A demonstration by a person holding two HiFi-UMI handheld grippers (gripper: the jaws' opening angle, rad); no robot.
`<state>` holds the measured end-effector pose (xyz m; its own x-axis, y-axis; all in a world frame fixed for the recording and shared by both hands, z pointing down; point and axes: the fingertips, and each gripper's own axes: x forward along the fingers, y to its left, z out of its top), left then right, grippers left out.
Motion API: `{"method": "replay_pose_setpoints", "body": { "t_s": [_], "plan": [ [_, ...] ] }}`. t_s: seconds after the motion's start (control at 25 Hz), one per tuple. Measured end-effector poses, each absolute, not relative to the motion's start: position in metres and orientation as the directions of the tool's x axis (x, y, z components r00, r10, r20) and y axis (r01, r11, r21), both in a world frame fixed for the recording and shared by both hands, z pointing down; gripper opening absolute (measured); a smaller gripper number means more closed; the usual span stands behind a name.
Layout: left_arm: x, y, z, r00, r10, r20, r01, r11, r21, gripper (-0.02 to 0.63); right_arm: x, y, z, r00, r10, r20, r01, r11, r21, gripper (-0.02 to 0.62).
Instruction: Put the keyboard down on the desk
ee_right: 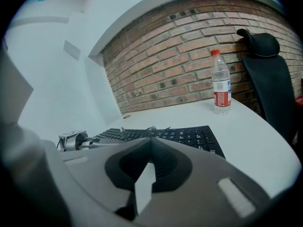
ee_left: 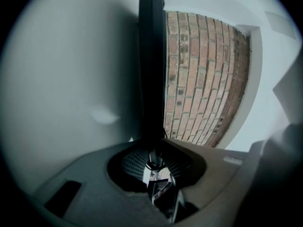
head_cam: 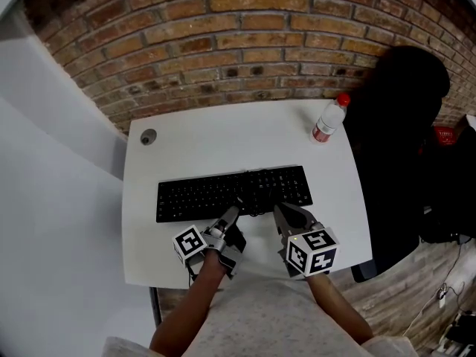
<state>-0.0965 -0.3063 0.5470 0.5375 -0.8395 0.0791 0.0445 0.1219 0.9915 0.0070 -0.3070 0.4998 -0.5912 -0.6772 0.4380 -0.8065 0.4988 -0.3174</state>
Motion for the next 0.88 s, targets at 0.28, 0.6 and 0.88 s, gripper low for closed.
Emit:
{"method": "replay_pose_setpoints", "body": {
  "t_s": [0.28,0.6,0.88],
  "plan": [
    [-0.099,-0.305,0.551,0.504,-0.856,0.114,0.083,0.18,0.98,0.106,0.007,-0.301,0.499,-0.595,-0.678,0.432,-0.804,0.497,-0.328,0.008],
    [-0.102,-0.302,0.561,0.473,-0.862,0.182,0.094,0.255,0.962,0.147,0.009,-0.294,0.501,-0.595,-0.683,0.425,-0.804,0.491,-0.336,0.008],
    [-0.102,-0.3,0.566,0.44,-0.864,0.246,0.08,0.31,0.947,0.16,0.009,-0.294,0.501,-0.595,-0.687,0.417,-0.803,0.492,-0.336,0.008]
  ]
}}
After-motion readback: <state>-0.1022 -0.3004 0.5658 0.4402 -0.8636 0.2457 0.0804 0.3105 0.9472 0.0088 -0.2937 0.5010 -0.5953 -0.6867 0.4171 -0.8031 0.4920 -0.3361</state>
